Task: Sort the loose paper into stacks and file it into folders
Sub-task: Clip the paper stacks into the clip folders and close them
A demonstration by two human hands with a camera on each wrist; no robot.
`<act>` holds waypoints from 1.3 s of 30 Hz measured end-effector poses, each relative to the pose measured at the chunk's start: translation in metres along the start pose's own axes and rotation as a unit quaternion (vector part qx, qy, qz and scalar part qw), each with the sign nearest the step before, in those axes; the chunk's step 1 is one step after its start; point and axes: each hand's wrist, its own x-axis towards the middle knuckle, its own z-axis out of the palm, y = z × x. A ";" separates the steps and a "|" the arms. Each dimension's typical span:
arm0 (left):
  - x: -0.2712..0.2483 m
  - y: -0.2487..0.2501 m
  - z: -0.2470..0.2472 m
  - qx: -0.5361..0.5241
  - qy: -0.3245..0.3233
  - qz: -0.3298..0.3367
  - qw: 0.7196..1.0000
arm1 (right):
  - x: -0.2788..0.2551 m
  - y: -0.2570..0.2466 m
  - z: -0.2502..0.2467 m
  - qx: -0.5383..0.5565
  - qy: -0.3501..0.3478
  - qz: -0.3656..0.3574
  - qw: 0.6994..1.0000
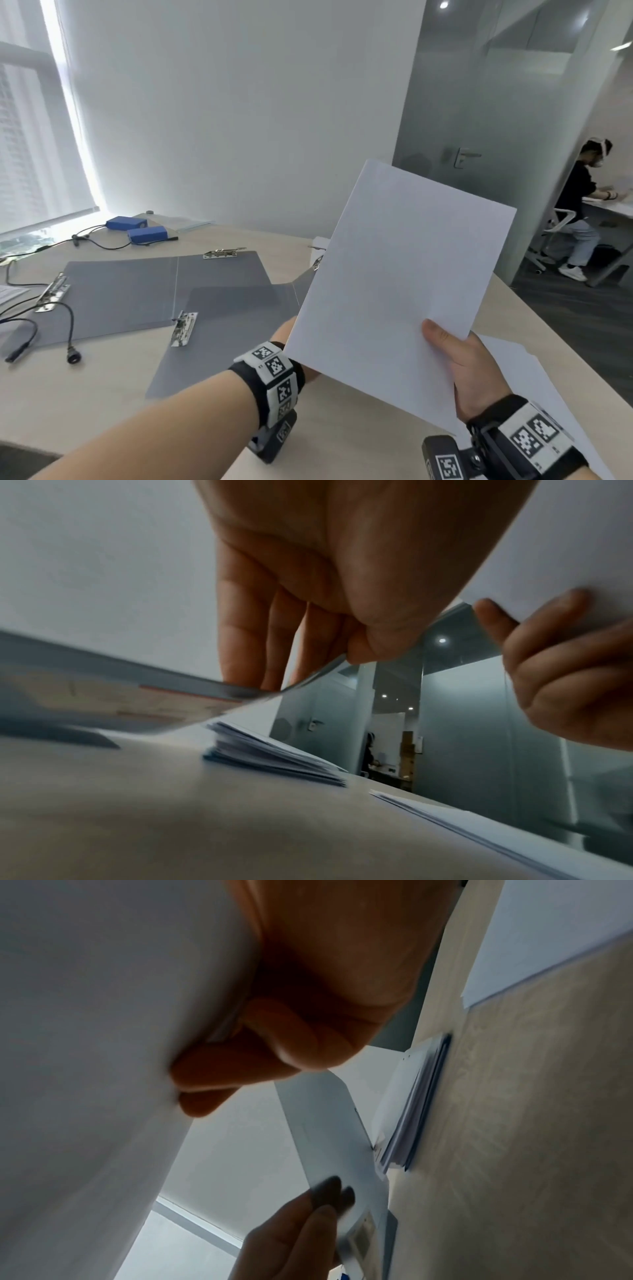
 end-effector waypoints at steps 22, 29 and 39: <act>-0.073 -0.059 -0.162 -0.005 0.294 -0.044 0.955 | 0.033 0.047 0.052 -0.142 -0.017 0.125 0.982; -0.073 -0.110 -0.205 -0.043 0.241 -0.148 0.958 | 0.053 0.086 0.107 -0.190 -0.073 0.188 0.961; -0.055 -0.110 -0.217 -0.038 0.136 -0.128 0.982 | 0.077 0.117 0.138 -0.235 -0.114 0.240 0.935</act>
